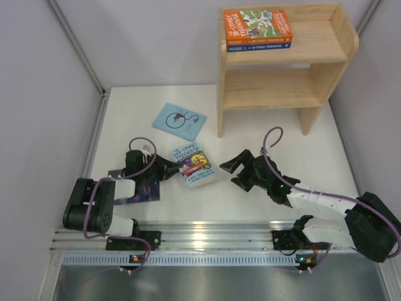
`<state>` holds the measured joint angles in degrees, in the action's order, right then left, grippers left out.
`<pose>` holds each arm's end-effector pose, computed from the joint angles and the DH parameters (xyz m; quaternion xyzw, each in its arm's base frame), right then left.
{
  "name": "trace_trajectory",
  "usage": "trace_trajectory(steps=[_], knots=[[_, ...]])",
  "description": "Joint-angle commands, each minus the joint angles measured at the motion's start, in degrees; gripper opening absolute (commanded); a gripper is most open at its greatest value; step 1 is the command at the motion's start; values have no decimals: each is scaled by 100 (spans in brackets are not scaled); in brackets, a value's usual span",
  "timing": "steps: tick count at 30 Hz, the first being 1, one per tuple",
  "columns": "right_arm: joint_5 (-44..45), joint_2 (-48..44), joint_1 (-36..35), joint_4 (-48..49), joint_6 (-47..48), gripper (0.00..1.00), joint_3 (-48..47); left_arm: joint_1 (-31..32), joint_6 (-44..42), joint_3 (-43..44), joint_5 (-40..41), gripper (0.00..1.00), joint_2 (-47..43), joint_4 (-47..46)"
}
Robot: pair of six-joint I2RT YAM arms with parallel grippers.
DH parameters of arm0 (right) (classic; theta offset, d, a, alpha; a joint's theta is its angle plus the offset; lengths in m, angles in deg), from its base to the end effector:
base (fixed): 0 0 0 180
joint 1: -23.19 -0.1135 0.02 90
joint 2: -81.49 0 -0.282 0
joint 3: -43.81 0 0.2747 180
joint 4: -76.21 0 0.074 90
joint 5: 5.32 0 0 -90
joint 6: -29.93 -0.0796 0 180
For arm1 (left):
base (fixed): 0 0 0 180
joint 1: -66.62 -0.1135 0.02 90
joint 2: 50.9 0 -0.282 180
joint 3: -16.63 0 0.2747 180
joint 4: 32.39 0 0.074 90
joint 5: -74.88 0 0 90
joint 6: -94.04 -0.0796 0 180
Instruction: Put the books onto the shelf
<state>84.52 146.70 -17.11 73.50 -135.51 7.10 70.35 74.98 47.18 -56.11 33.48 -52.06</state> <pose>0.2092 0.1777 0.1588 0.2624 0.8308 0.4163 0.2600 0.2615 -0.0694 0.0971 -0.3215 0.7801 -0.5120 0.1611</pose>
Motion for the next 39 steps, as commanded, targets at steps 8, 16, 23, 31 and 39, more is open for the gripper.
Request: trace_trajectory(steps=[8, 16, 23, 31, 39], knots=[[1729, 483, -1542, 1074, -1983, 93, 142, 1244, 544, -141, 1190, 0, -1222, -128], [2169, 677, -2009, 1303, -2467, 92, 292, 1780, 807, -71, 1445, 0, -1249, -198], [2512, 607, -2009, 1320, -2318, 78, 370, 1772, 773, -18, 1419, 0, -1398, -119], [3039, 485, -2000, 2049, -1230, 14, 625, 2044, 887, -176, 1015, 0, -1292, -787], [2181, -2019, -1079, 34, 1257, 0, 345, 2027, -2521, 852, 1084, 63, -1828, 2462]])
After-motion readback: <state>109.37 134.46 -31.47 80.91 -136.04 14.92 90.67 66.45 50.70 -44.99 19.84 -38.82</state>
